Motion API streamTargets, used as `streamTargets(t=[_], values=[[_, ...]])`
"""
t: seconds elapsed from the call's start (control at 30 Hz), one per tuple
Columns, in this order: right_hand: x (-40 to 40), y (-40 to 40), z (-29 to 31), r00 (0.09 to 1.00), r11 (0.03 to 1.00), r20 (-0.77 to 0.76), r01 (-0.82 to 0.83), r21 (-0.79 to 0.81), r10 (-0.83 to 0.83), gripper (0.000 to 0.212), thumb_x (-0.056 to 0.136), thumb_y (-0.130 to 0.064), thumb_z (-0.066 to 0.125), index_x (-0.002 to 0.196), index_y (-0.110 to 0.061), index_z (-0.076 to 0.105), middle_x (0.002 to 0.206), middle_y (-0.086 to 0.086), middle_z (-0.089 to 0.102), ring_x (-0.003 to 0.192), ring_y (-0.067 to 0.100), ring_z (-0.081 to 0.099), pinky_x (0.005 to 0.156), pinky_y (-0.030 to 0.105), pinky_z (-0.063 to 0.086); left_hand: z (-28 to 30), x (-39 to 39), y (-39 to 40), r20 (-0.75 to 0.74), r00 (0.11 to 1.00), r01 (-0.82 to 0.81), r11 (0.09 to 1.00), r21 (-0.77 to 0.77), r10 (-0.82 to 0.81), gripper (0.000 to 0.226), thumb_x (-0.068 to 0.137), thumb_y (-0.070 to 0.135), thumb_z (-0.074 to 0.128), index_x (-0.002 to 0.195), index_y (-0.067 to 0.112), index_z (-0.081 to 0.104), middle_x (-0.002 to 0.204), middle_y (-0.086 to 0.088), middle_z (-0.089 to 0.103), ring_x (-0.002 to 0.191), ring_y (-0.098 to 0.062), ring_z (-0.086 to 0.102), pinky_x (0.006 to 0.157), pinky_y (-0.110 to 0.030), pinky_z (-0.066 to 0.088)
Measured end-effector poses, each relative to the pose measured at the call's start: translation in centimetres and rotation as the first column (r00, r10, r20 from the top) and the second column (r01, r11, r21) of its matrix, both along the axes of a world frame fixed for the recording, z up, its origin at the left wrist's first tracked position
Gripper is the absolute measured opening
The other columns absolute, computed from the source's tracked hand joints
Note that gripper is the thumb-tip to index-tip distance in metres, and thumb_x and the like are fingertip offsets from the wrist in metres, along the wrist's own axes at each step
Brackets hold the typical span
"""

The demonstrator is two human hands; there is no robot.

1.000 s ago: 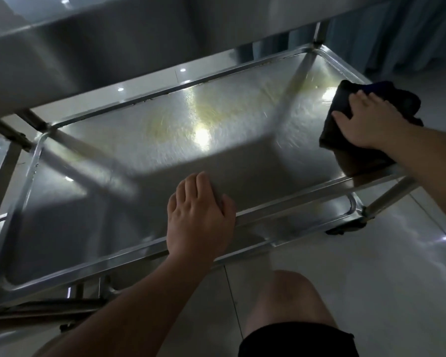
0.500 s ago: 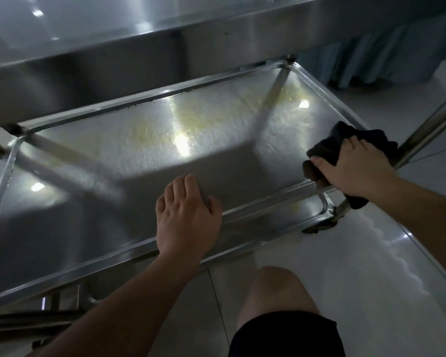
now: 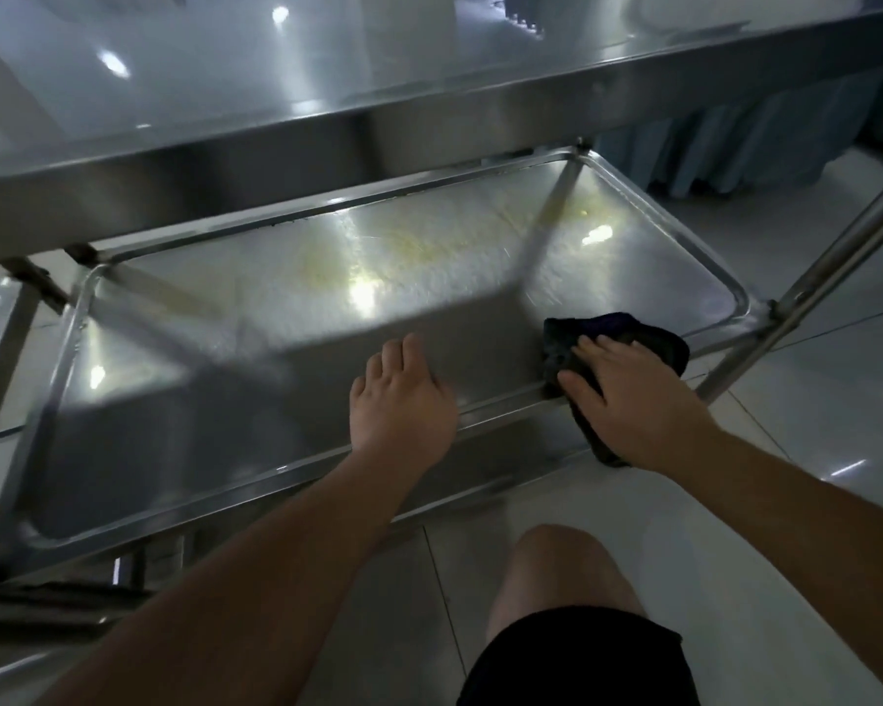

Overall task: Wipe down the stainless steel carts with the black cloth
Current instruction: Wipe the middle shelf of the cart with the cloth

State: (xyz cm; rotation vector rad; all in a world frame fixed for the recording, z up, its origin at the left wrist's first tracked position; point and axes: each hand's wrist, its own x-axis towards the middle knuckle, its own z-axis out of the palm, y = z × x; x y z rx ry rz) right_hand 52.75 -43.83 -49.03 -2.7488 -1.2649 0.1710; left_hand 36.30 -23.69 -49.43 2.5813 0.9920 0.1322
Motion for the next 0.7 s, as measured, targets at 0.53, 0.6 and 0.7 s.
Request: streamTargets(t=[0.53, 0.6, 0.7], values=[[-20.5, 17.0, -0.2, 0.828, 0.839, -0.139, -0.54, 0.062, 0.543, 0.082, 0.099, -0.075, 0.012, 0.165, -0.026, 0.021, 0.173, -0.009, 0.012, 0.159, 0.011, 0.004, 0.129, 0.039, 0.001, -0.7, -21.4, 10.9, 0.149, 0.919, -0.38, 0.921, 0.086, 0.366, 0.045, 0.111, 0.04, 0.039, 0.15, 0.019, 0.044, 0.162, -0.009, 0.041, 0.154, -0.033, 0.033, 0.124, -0.054, 0.027], [-23.2, 19.5, -0.4, 0.796, 0.803, -0.118, -0.595, 0.027, 0.593, 0.084, 0.099, -0.075, 0.011, 0.166, -0.026, 0.013, 0.174, -0.008, 0.005, 0.159, 0.012, -0.002, 0.129, 0.041, -0.002, -0.2, -23.0, 12.0, 0.139, 0.905, -0.415, 0.907, 0.076, 0.402, 0.046, 0.112, 0.037, 0.038, 0.152, 0.015, 0.043, 0.161, -0.012, 0.041, 0.152, -0.036, 0.036, 0.123, -0.055, 0.03], [-26.1, 21.8, -0.7, 0.763, 0.767, -0.086, -0.642, 0.016, 0.641, 0.086, 0.098, -0.076, 0.01, 0.166, -0.024, 0.013, 0.174, -0.006, 0.006, 0.16, 0.014, -0.003, 0.129, 0.043, -0.002, 0.6, -23.9, 13.0, 0.159, 0.879, -0.46, 0.888, 0.026, 0.45, 0.049, 0.111, 0.041, 0.035, 0.151, 0.013, 0.043, 0.158, -0.013, 0.043, 0.146, -0.039, 0.042, 0.118, -0.056, 0.034]])
